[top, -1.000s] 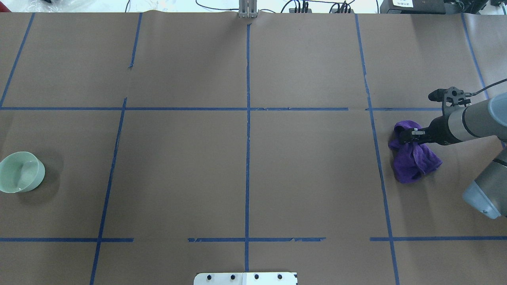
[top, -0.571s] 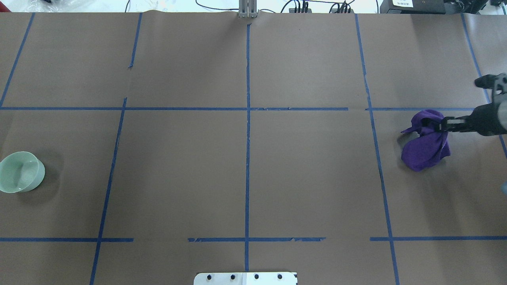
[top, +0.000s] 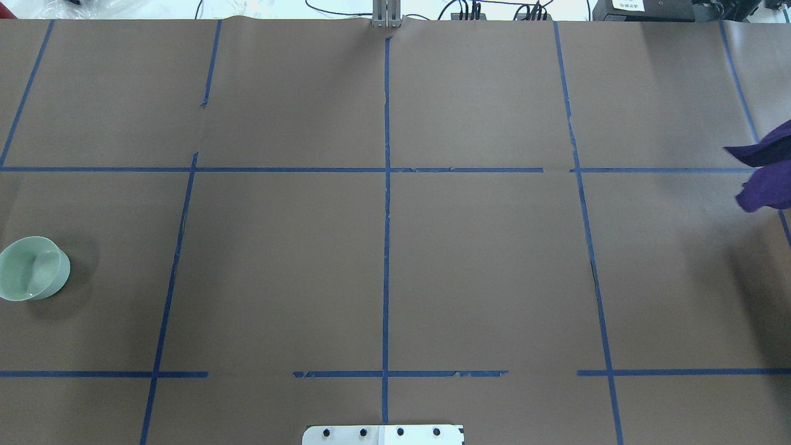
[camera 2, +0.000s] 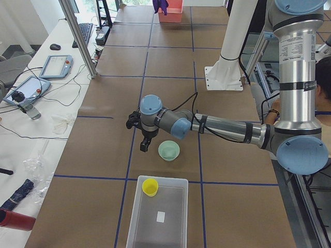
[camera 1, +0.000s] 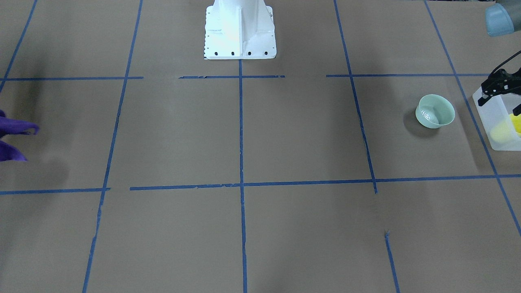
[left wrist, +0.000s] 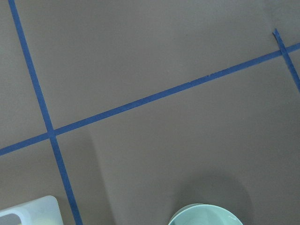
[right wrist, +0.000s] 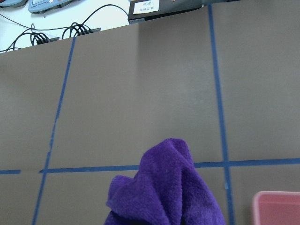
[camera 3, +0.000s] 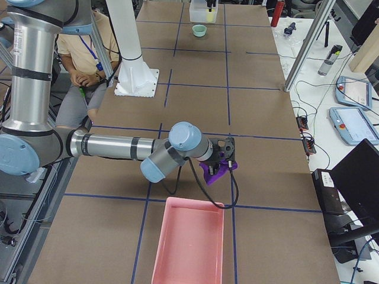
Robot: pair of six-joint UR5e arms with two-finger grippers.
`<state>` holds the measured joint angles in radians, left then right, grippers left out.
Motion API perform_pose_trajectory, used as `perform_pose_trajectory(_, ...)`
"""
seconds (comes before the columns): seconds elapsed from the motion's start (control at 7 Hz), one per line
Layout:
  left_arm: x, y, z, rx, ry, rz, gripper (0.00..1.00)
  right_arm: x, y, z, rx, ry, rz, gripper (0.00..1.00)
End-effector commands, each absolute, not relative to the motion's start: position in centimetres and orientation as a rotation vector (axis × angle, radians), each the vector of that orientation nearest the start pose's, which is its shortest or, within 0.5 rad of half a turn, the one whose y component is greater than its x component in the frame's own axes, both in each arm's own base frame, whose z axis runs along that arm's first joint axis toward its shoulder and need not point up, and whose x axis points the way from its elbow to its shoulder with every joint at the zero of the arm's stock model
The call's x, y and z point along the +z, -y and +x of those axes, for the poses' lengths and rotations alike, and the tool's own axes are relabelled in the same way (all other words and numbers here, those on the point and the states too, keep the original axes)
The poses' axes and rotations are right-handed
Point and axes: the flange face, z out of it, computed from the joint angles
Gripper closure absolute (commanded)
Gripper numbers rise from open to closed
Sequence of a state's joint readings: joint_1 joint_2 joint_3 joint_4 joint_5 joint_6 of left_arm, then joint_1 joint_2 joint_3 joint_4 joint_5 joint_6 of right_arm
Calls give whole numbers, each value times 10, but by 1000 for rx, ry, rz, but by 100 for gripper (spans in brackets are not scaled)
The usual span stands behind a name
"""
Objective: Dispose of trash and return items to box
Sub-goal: 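Grasp the purple cloth with the right gripper and lift it away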
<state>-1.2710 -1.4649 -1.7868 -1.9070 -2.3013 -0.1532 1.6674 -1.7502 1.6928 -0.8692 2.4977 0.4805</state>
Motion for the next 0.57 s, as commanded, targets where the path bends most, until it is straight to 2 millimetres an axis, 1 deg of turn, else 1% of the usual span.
perform_pose_trajectory(0.0, 590, 465, 97, 337, -760, 243, 0, 672, 393, 152, 82, 853, 426, 100)
perform_pose_trajectory(0.14, 598, 454, 106, 364, -760, 221, 0, 721, 371, 153, -9, 782, 402, 100)
perform_pose_trajectory(0.29, 610, 438, 108, 383, -762, 221, 0, 752, 359, 154, -122, 756, 407, 100)
perform_pose_trajectory(0.43, 620, 427, 109, 400, -768, 236, 0, 767, 349, 152, -119, 756, 384, 1)
